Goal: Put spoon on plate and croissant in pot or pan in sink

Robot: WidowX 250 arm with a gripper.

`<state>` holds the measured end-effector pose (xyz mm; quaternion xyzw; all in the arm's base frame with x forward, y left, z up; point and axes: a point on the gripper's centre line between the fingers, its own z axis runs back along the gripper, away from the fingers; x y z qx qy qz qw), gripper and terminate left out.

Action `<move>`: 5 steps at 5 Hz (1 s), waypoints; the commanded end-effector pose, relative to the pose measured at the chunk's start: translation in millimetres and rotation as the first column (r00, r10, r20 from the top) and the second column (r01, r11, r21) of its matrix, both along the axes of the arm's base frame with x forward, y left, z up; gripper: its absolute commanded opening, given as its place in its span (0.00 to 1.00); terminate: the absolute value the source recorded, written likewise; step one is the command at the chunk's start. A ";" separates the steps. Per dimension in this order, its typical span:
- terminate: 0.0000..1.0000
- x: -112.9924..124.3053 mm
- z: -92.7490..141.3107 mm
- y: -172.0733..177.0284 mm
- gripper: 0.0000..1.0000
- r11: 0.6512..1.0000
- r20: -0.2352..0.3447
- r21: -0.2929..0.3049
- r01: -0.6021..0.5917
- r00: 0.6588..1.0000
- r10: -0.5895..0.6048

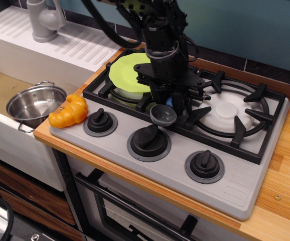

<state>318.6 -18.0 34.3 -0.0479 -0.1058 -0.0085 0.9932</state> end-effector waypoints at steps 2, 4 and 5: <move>0.00 7.1 64.3 -0.3 0.00 0.998 0.007 0.057 0.015 1.000 -0.015; 0.00 42.1 72.2 35.0 0.00 0.992 0.022 0.065 0.103 0.994 -0.105; 0.00 56.5 65.0 53.2 0.00 0.990 0.056 0.063 0.126 0.990 -0.130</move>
